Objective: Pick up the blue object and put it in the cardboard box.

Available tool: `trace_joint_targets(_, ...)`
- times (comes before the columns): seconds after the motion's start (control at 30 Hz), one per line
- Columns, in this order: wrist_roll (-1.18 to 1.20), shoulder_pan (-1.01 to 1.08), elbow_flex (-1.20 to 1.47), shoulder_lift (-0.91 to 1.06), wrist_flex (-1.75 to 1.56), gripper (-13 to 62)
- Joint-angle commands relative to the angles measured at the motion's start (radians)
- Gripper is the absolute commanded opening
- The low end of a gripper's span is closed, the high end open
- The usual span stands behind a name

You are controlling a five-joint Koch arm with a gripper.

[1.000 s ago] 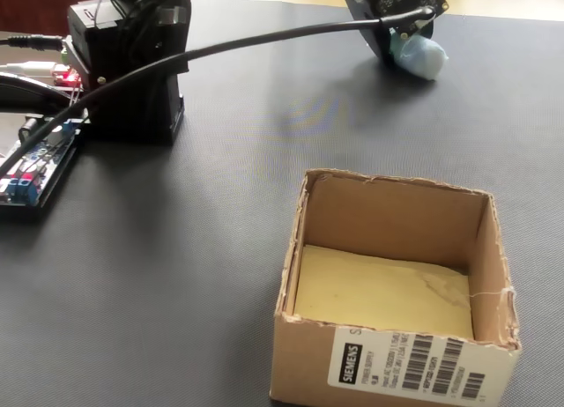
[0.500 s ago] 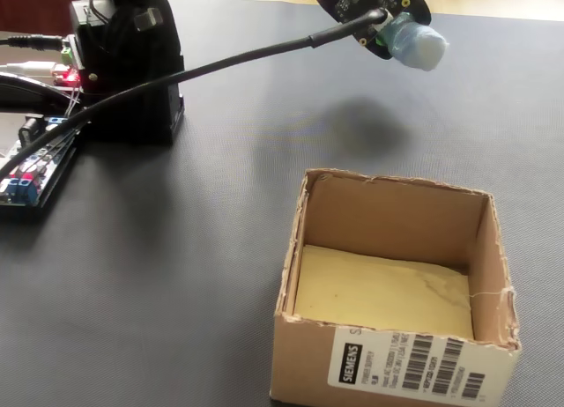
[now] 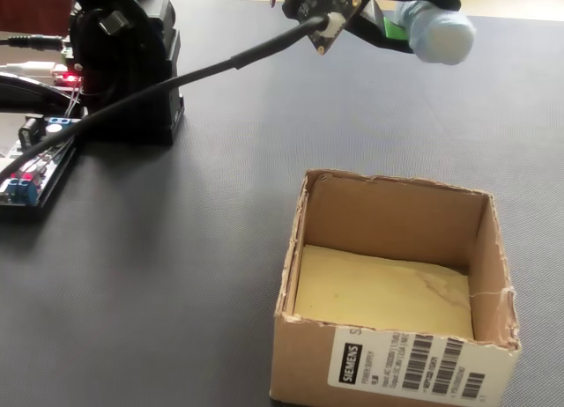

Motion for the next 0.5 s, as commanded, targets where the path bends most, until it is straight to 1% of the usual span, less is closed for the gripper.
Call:
trace_joint_targets(0.0,0.008,0.064,-0.020,0.054,-0.120,6.2)
trace_joint_targets(0.23,0.002,0.287,0.026,0.135,-0.167,6.2)
trace_joint_targets(0.47,-0.031,0.486,-0.006,0.133,-0.166,6.1)
